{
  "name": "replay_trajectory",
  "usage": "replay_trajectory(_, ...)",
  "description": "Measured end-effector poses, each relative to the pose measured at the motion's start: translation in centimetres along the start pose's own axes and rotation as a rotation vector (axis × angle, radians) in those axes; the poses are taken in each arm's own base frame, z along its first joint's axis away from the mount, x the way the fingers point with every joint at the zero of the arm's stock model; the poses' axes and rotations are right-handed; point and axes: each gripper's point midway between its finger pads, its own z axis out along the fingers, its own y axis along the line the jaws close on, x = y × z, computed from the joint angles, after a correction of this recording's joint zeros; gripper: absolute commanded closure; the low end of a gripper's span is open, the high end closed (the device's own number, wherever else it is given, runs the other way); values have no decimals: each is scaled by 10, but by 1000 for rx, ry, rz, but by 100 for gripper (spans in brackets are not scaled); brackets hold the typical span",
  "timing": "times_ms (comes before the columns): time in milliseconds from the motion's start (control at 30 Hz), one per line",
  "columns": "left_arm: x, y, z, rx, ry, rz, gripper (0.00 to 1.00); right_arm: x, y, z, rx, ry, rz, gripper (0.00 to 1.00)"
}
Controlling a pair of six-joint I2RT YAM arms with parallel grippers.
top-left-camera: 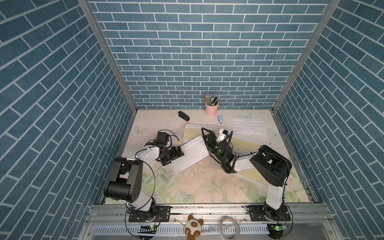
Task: Stack the numeric keypads
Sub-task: Pick up the numeric keypad from the center of the board.
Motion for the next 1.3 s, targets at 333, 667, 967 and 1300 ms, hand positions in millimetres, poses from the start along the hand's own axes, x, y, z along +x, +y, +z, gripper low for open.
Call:
replay_trajectory(333, -4, 4, -1, -21, -21, 3, 0, 10, -14, 2, 96, 56, 15, 6)
replay_trajectory(667, -9, 11, -3, -54, -48, 12, 0, 36, -30, -4, 204, 217, -38, 16)
replay_trajectory(967, -11, 12, -3, -60, -57, 20, 0, 58, -51, -25, 272, 344, -80, 47)
replay_trajectory(1300, -11, 12, -3, -60, -59, 22, 1, 76, -62, -46, 317, 429, -123, 72)
